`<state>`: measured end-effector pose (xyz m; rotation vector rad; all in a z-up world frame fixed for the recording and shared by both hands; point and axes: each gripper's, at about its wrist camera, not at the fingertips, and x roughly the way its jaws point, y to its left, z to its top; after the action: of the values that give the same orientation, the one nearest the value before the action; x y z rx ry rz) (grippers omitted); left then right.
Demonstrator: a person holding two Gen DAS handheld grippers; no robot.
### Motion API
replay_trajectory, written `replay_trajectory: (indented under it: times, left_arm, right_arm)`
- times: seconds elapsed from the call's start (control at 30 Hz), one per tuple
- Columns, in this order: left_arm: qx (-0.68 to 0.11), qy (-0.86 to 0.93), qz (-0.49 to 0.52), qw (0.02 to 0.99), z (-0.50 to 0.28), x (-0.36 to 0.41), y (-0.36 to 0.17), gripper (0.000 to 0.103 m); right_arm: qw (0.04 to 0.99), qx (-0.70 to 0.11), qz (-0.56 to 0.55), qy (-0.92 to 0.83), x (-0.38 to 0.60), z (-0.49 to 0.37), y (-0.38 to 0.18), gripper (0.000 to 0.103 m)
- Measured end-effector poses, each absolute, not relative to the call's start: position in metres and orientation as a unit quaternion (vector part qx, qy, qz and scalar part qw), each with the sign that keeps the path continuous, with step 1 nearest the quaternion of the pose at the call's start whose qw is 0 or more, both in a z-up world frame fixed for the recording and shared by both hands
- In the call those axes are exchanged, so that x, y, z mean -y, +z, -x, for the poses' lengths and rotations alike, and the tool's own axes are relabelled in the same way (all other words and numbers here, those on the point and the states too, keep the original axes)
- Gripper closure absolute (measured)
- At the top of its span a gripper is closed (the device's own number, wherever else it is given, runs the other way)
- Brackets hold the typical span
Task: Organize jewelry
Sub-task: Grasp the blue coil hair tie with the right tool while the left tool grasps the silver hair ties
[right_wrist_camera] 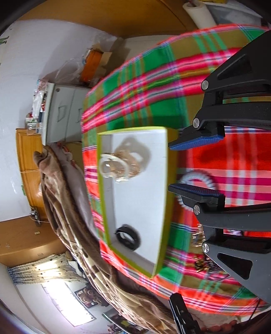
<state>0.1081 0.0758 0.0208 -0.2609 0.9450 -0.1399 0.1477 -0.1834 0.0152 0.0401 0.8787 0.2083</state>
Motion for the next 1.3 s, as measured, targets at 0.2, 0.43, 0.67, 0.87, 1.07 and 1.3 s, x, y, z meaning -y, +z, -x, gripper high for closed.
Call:
replay_trajectory:
  times: [0.2, 0.43, 0.67, 0.87, 1.07, 1.3]
  left_arm:
    - [-0.478, -0.076, 0.114, 0.867, -0.082, -0.073, 0.005, 0.052]
    - [-0.496, -0.102, 0.136, 0.852, -0.059, -0.075, -0.013, 0.052]
    - [-0.503, -0.110, 0.142, 0.845, -0.050, -0.069, -0.018, 0.052]
    - [-0.505, -0.098, 0.121, 0.849, -0.053, -0.062, -0.017, 0.052]
    - [-0.505, -0.088, 0.099, 0.853, -0.061, -0.056, -0.017, 0.052]
    - [-0.505, -0.083, 0.067, 0.857, -0.068, -0.046, -0.018, 0.052]
  right_arm:
    - [0.893, -0.436, -0.005, 0.107, 0.180, -0.144, 0.002, 0.053]
    - [0.883, -0.460, -0.004, 0.096, 0.181, -0.158, -0.013, 0.053]
    - [0.883, -0.460, 0.026, 0.092, 0.172, -0.156, -0.015, 0.053]
    - [0.886, -0.451, 0.053, 0.094, 0.166, -0.149, -0.016, 0.072]
    - [0.888, -0.444, 0.067, 0.095, 0.163, -0.144, -0.015, 0.092]
    - [0.899, -0.429, 0.035, 0.085, 0.179, -0.135, -0.009, 0.094]
